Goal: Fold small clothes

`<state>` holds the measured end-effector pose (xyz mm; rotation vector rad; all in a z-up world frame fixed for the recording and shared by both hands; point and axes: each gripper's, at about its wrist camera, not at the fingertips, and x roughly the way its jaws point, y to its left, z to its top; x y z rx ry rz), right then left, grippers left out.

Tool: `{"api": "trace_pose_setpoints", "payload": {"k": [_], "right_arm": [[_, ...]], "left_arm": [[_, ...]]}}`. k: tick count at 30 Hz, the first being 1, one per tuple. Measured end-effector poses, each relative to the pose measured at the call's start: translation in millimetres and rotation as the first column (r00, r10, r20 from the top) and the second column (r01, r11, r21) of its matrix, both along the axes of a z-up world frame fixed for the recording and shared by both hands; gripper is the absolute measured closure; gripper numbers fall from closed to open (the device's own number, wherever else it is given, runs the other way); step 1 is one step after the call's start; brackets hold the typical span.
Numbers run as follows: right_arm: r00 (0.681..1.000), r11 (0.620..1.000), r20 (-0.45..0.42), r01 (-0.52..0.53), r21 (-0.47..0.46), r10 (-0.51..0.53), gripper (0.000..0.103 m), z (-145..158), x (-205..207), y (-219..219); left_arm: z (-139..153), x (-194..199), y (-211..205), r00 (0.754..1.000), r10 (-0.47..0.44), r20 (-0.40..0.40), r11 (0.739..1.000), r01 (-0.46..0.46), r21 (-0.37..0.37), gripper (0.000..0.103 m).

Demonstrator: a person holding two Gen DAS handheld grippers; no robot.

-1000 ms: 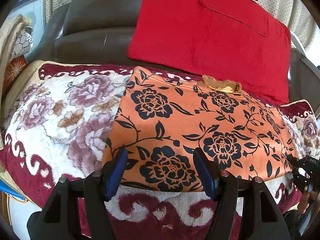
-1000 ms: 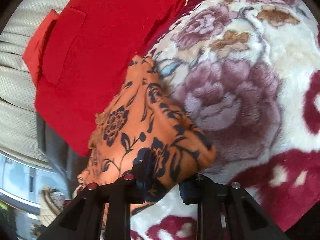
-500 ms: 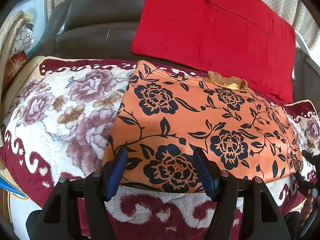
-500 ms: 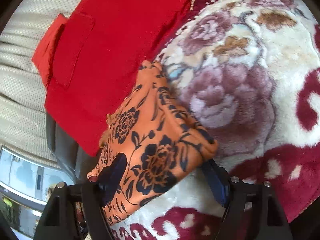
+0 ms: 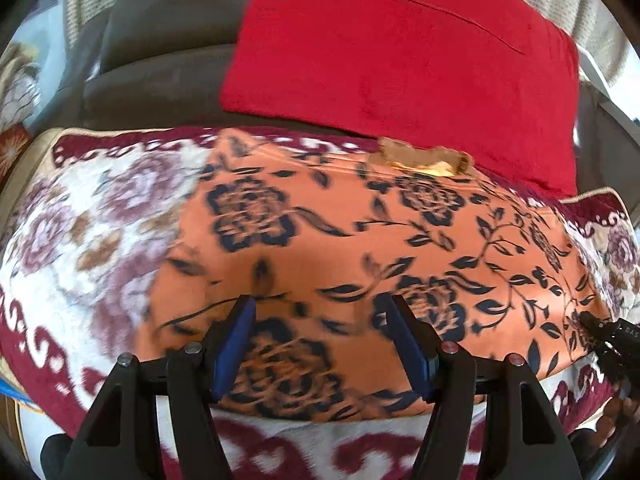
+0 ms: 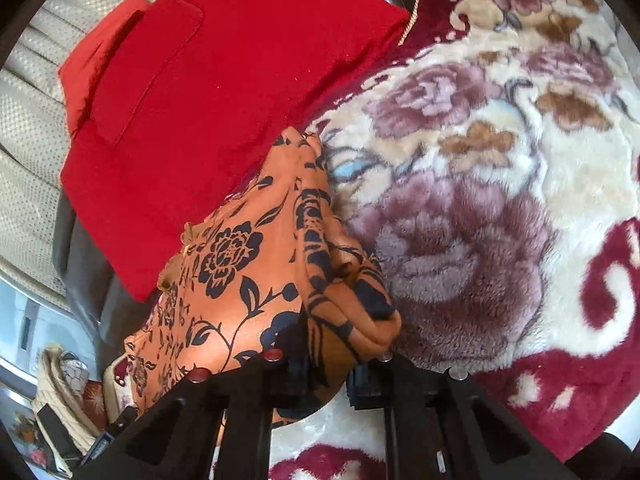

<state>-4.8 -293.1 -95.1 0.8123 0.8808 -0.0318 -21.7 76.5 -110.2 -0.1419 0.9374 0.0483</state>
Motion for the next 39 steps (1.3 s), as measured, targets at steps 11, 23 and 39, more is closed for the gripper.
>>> {"api": "trace_pose_setpoints", "payload": {"k": [11, 23, 39], "right_arm": [[0.998, 0.998, 0.058, -0.029, 0.055, 0.026, 0.040, 3.2, 0.5, -2.9], [1.000, 0.999, 0.000, -0.006, 0.050, 0.006, 0.078, -5.1, -4.0, -13.0], [0.998, 0.998, -0.034, -0.057, -0.039, 0.056, 0.058, 13.9, -25.2, -25.0]], "left_arm": [[-8.6, 26.1, -51.7, 0.995, -0.088, -0.036, 0.996, 0.090, 0.029, 0.035], [6.7, -22.2, 36.7, 0.997, 0.065, 0.040, 0.997, -0.066, 0.034, 0.035], [-17.4, -52.3, 106.7, 0.987, 0.156, -0.041, 0.988, -0.156, 0.010, 0.087]]}}
